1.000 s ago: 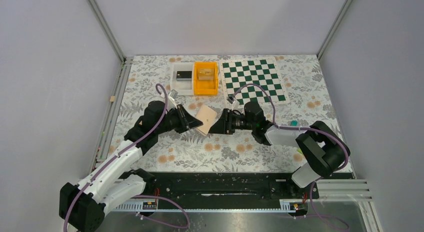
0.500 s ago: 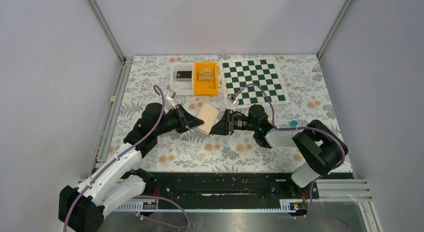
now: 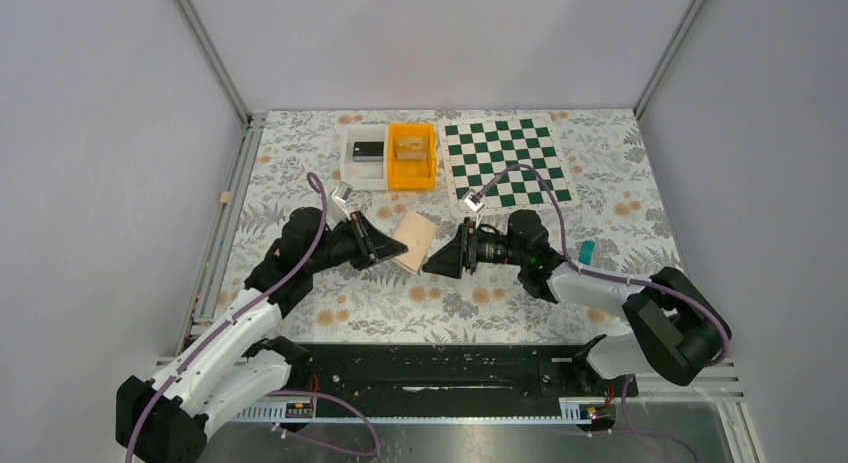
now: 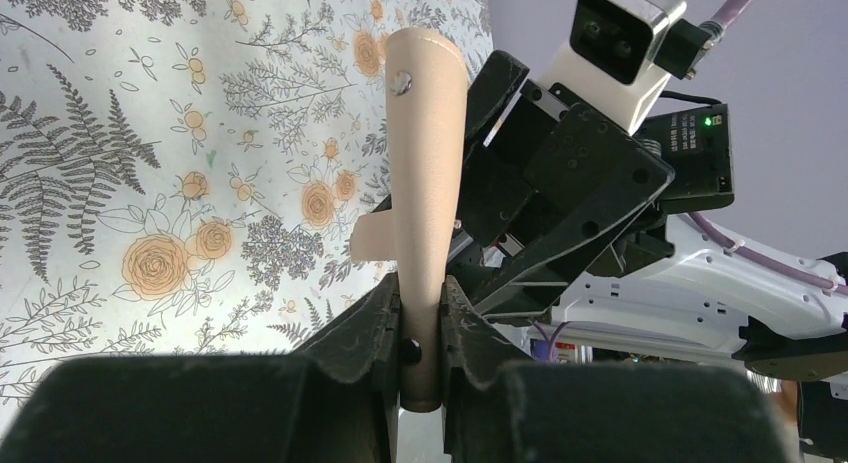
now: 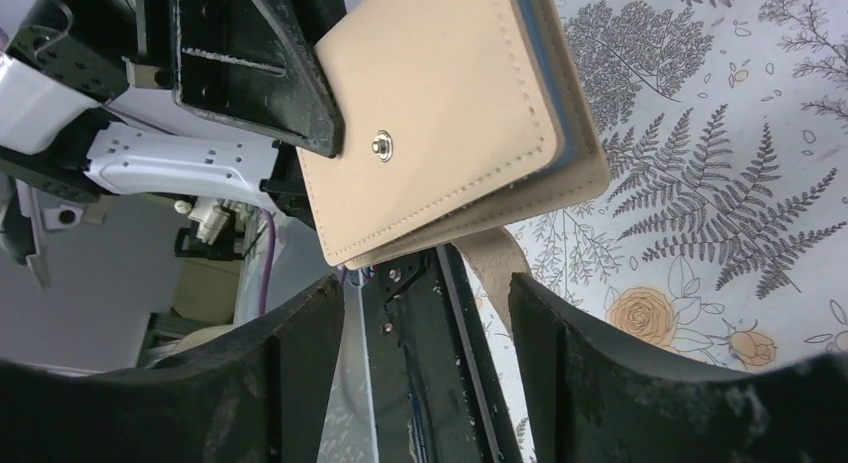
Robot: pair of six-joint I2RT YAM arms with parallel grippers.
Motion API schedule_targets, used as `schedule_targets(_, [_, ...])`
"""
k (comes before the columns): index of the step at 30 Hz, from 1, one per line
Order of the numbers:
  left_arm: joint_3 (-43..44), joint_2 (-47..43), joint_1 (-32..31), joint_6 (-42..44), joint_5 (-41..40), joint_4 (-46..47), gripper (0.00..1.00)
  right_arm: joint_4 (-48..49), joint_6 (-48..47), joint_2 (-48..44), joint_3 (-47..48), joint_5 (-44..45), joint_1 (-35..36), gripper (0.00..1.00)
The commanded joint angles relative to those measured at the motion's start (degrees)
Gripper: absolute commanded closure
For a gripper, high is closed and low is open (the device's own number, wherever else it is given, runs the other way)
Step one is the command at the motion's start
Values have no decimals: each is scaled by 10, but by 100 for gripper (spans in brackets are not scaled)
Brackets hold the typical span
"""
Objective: Take the credit cards out of the card holder
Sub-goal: Open the card holder at the center of the board.
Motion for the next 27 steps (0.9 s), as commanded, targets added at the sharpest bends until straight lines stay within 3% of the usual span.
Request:
schedule_targets(1, [13,-11,-1,2,31,23,100,-41,-76,-30,0,9,2,29])
schedule_targets(10, [15,-15,-1,-3,42,24,100,-50,-124,-33,7,18,2,25])
schedule_targets(17, [16,-7,-1,-18,55,46,100,99,-80,12,-12,-9,2,29])
schedule_targets(21, [18,-3,-1,-18,51,46,100,149,-41,36,-8,-26,2,48])
schedule_targets(24, [18,-1,0,-13,40,39,99,167,-24,38,-19,-14,1,73])
schedule_targets(27, [15,5,-1,-2,20,28,92,147,-29,30,-28,12,2,96])
